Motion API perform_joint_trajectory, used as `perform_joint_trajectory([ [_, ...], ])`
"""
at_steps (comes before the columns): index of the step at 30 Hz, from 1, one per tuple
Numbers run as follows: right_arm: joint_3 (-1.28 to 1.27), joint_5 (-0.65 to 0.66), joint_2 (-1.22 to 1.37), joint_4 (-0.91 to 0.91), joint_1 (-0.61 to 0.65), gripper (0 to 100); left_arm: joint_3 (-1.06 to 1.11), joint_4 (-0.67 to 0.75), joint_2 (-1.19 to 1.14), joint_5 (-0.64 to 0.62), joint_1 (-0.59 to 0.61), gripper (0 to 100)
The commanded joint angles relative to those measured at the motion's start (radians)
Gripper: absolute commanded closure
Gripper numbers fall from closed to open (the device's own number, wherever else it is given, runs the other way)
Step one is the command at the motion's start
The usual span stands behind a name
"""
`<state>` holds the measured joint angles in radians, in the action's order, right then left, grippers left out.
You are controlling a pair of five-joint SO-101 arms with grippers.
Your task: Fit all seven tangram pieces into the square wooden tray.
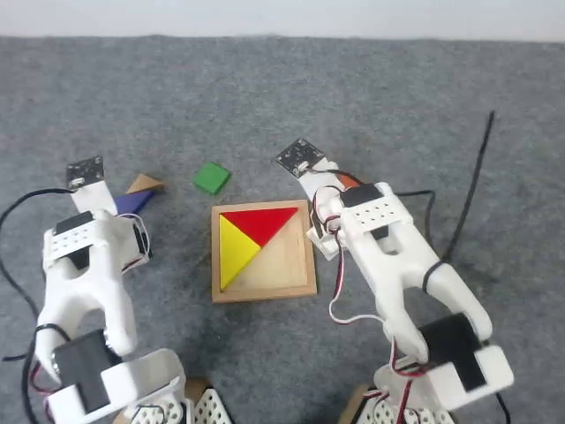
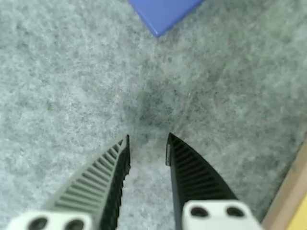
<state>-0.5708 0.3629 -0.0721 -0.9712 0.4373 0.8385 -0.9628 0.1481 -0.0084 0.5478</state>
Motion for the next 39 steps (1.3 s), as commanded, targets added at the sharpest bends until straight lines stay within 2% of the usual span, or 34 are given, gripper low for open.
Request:
perform_joint_trajectory([
  [1, 0.006, -0.028, -0.079, -0.021, 0.001, 84.2, -0.019, -0.012, 0.054, 0.006, -0.003, 88],
  [7, 0.006, -0.037, -0.079, -0.016, 0.004, 84.3, -0.170, -0.155, 0.054, -0.005, 0.005, 88],
  [13, 0.006, -0.037, -0.079, -0.018, 0.005, 84.3, -0.289, -0.227, 0.052, -0.147, 0.021, 88],
  [16, 0.006, -0.037, -0.079, -0.018, 0.005, 84.3, -0.300, -0.212, 0.049, -0.265, 0.029, 88],
  [18, 0.006, -0.037, -0.079, -0.018, 0.005, 84.3, -0.300, -0.149, 0.040, -0.356, 0.032, 88],
  [22, 0.006, -0.035, -0.077, -0.018, 0.005, 84.3, -0.315, -0.037, 0.000, -0.528, 0.028, 81],
  [24, 0.006, -0.034, -0.077, -0.018, 0.005, 84.3, -0.357, 0.002, -0.046, -0.585, 0.026, 81],
  [27, 0.006, -0.034, -0.077, -0.018, 0.005, 84.3, -0.456, 0.034, -0.163, -0.597, 0.025, 83],
  [31, 0.006, -0.034, -0.077, -0.018, 0.005, 84.3, -0.618, 0.003, -0.377, -0.603, 0.028, 87],
  [34, 0.006, -0.032, -0.077, -0.018, 0.004, 84.3, -0.779, -0.081, -0.539, -0.603, 0.038, 89],
  [37, 0.006, -0.032, -0.077, -0.019, 0.004, 84.3, -0.966, -0.236, -0.672, -0.598, 0.044, 91],
  [39, 0.006, -0.032, -0.077, -0.021, 0.004, 84.3, -1.081, -0.333, -0.755, -0.549, 0.040, 93],
])
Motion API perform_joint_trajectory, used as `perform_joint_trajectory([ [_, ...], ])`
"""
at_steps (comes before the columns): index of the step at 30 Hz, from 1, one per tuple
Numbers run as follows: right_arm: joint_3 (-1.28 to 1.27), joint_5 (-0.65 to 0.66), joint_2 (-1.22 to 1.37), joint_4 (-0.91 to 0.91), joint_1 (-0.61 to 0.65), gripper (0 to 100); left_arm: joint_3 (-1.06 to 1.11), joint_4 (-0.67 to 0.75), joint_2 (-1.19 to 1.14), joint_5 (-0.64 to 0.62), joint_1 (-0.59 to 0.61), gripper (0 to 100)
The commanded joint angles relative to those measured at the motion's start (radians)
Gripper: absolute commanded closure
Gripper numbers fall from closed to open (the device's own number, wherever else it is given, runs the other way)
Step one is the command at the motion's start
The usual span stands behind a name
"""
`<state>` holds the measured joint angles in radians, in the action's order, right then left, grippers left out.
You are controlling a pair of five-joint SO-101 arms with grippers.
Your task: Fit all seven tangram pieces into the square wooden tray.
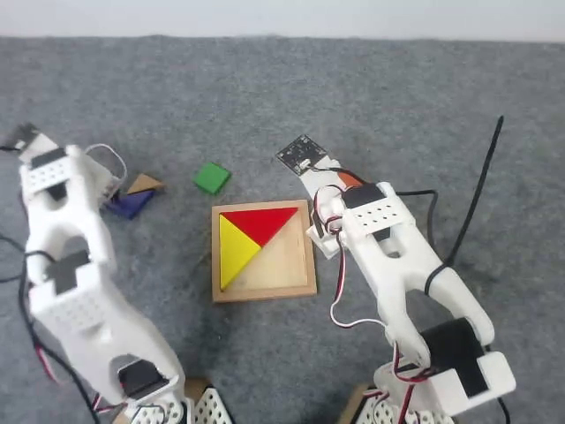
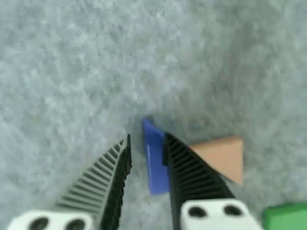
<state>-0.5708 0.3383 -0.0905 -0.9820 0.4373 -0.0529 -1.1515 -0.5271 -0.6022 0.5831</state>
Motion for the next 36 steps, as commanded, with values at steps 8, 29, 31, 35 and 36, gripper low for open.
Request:
perform_joint_trajectory([
  [8, 0.006, -0.008, -0.059, -0.013, 0.004, 84.3, -0.412, -0.390, -0.265, 0.201, 0.008, 99],
  [29, 0.006, -0.009, -0.059, -0.012, 0.001, 84.3, -0.332, -0.239, 0.092, 0.272, -0.040, 99],
  [31, 0.006, -0.011, -0.059, -0.012, 0.001, 84.3, -0.292, -0.160, 0.051, 0.264, -0.080, 99],
  [35, -0.011, -0.006, -0.059, -0.001, 0.001, 84.3, -0.278, -0.092, -0.072, 0.264, -0.103, 99],
  [36, -0.023, -0.006, -0.059, 0.018, 0.002, 84.3, -0.278, -0.075, -0.107, 0.264, -0.101, 99],
])
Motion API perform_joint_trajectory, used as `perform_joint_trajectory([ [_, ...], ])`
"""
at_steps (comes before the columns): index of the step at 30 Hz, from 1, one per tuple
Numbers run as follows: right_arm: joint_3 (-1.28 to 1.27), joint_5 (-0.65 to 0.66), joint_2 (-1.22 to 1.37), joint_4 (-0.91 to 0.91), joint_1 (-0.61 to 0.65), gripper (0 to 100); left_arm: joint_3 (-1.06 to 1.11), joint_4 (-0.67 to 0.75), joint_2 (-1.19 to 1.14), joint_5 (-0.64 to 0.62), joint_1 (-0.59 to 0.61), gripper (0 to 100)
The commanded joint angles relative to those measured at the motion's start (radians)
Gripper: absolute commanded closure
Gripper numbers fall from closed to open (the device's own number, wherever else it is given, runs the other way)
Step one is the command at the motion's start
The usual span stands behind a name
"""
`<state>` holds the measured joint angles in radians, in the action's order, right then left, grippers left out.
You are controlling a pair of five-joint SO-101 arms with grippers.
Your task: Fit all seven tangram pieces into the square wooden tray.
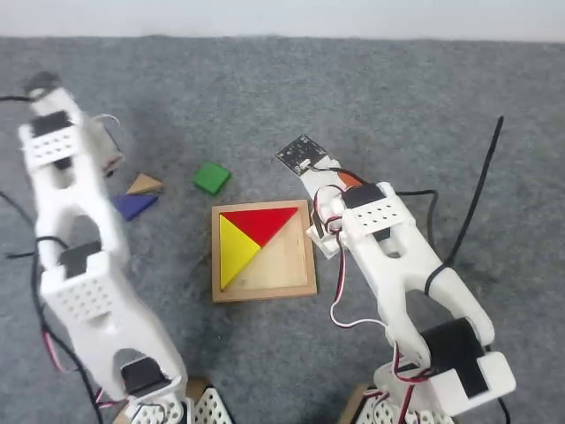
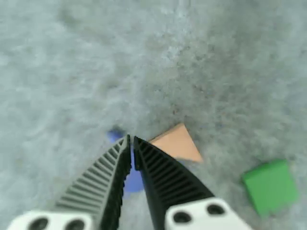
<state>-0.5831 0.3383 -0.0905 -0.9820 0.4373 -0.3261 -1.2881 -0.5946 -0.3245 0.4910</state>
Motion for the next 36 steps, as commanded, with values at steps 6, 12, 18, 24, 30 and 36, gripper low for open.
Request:
perform_joint_trajectory([
  [6, -0.040, -0.005, -0.061, 0.062, 0.005, 84.3, -0.097, -0.018, -0.120, -0.040, 0.035, 99],
  [12, -0.040, -0.005, -0.061, 0.061, 0.005, 84.3, -0.099, -0.089, -0.138, -0.034, 0.035, 99],
  [18, -0.040, -0.005, -0.061, 0.058, 0.005, 84.3, -0.099, -0.213, -0.132, 0.138, 0.009, 99],
  [24, -0.040, -0.006, -0.061, 0.058, 0.005, 84.3, -0.099, -0.324, -0.132, 0.273, 0.005, 99],
  [30, -0.040, -0.006, -0.061, 0.058, 0.005, 84.3, -0.031, -0.339, -0.097, 0.374, 0.006, 99],
  [36, -0.040, -0.005, -0.061, 0.058, 0.005, 84.3, 0.283, -0.183, 0.242, 0.405, 0.002, 99],
])
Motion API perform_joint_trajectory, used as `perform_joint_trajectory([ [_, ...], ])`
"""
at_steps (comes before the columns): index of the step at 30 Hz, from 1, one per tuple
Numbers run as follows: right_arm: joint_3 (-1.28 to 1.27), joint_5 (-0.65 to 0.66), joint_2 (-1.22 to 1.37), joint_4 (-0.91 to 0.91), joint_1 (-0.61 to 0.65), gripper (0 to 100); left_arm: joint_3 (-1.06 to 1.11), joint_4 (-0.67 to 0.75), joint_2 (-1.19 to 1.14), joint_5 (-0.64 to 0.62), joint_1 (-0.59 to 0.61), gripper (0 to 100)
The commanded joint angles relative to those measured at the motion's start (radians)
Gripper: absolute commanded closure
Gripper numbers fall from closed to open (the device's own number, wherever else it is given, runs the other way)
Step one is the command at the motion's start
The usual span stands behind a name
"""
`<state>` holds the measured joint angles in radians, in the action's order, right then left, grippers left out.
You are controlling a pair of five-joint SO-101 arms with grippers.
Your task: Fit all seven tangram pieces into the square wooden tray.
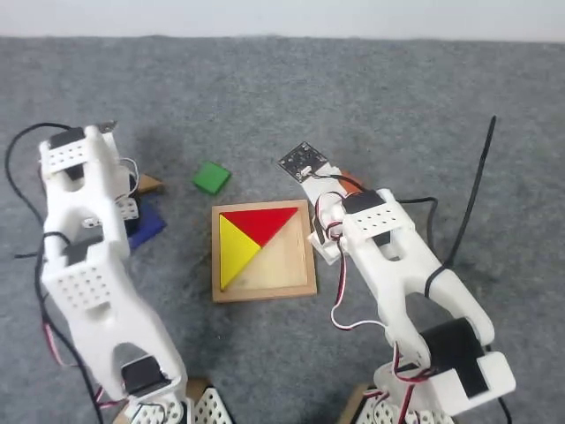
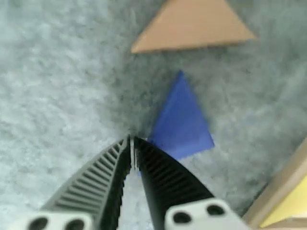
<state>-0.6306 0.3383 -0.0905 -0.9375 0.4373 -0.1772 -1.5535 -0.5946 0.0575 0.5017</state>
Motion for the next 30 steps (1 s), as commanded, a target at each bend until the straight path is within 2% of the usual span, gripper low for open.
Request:
perform_joint_trajectory([
  [1, 0.008, -0.005, -0.061, 0.013, 0.005, 84.3, 0.211, 0.129, 0.328, 0.023, -0.011, 99],
  [4, 0.008, -0.005, -0.061, 0.013, 0.005, 84.3, 0.430, 0.270, 0.560, 0.029, -0.014, 98],
  [7, 0.008, -0.005, -0.061, 0.013, 0.005, 84.3, 0.605, 0.390, 0.703, 0.095, -0.049, 90],
  [10, 0.008, -0.005, -0.061, 0.013, 0.005, 84.3, 0.682, 0.471, 0.733, 0.114, -0.072, 81],
  [13, 0.008, -0.005, -0.061, 0.013, 0.005, 84.3, 0.671, 0.509, 0.686, 0.114, -0.075, 80],
  [22, 0.008, -0.005, -0.061, 0.015, 0.005, 84.3, 0.449, 0.502, 0.322, 0.114, -0.071, 80],
  [30, 0.008, -0.005, -0.059, 0.016, 0.005, 84.3, 0.265, 0.287, 0.161, 0.121, -0.097, 80],
])
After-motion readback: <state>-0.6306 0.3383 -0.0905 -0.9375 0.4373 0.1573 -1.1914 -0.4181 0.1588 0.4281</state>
